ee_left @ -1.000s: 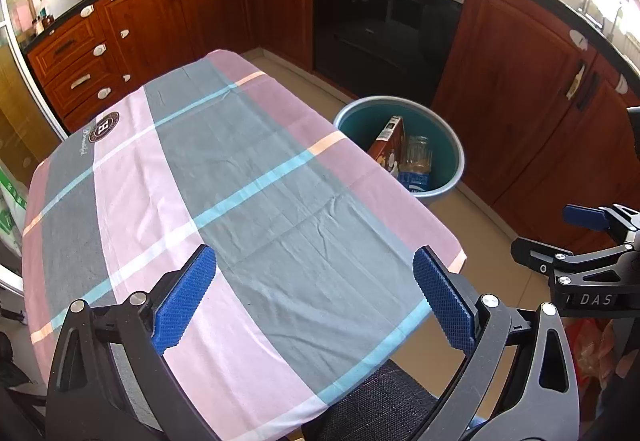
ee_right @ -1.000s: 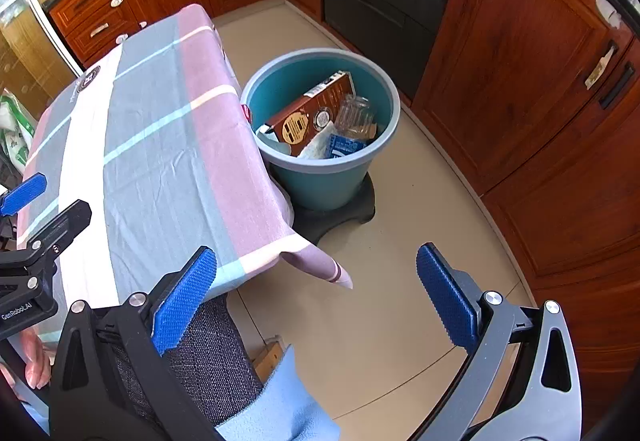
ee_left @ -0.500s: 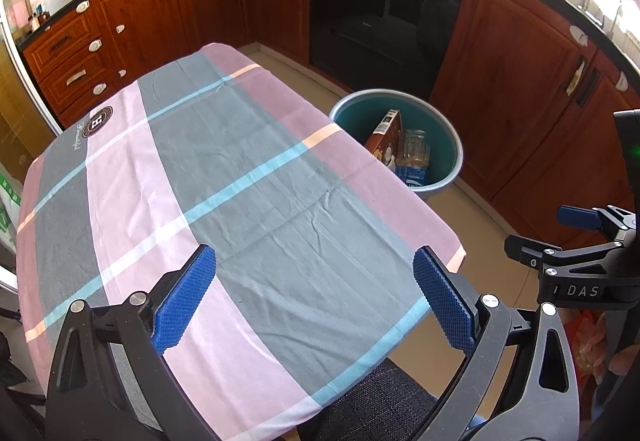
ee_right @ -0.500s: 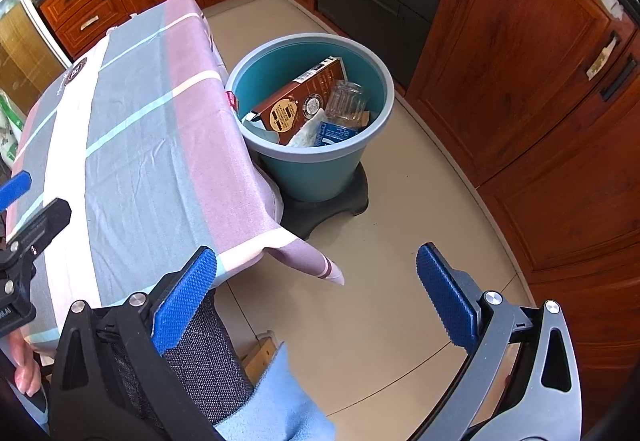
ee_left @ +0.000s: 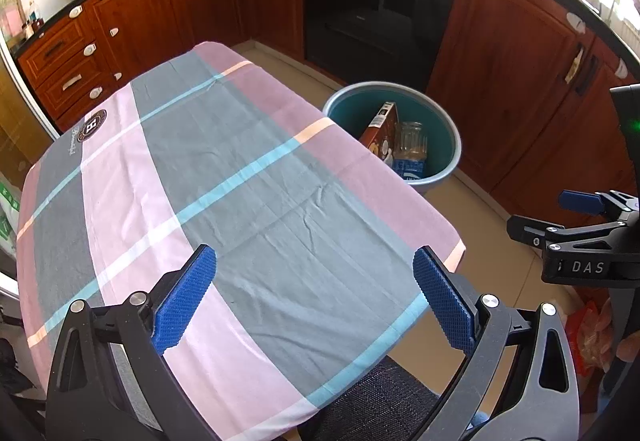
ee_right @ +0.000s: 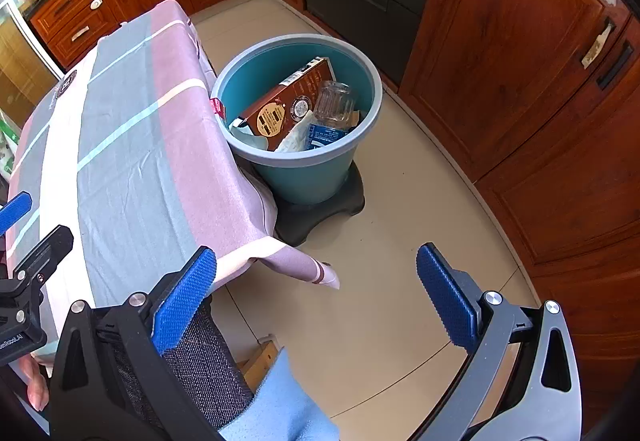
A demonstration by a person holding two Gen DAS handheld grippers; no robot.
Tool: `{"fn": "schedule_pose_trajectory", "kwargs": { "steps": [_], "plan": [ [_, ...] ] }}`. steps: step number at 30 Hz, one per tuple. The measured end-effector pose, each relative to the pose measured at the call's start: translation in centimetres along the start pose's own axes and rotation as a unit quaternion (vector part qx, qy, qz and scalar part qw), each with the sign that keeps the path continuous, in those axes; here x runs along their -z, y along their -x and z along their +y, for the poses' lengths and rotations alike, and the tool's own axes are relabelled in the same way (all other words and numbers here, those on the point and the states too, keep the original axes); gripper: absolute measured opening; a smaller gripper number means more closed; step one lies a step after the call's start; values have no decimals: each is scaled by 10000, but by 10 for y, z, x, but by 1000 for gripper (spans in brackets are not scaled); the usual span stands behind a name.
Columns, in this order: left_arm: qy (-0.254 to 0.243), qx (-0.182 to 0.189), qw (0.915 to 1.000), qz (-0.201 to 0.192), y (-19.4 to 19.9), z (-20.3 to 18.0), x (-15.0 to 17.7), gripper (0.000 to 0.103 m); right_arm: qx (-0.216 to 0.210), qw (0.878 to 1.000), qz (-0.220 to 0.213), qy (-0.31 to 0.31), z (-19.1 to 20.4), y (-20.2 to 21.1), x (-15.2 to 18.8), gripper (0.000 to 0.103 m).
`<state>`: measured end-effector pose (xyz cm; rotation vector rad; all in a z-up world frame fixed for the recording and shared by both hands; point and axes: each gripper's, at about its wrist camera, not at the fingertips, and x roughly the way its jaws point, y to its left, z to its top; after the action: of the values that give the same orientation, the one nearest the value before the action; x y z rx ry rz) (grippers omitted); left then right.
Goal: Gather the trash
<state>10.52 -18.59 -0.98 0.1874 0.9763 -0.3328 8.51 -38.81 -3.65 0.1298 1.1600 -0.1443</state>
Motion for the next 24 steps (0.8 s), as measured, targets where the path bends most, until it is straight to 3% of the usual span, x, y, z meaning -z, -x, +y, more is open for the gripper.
{"fn": "schedule_pose_trajectory", "kwargs": {
  "steps": [24],
  "plan": [
    [-163, -11, 9998, 97, -3, -10, -2, 99, 115, 9999, 19, 31, -4, -1, -5, 96]
  ]
}}
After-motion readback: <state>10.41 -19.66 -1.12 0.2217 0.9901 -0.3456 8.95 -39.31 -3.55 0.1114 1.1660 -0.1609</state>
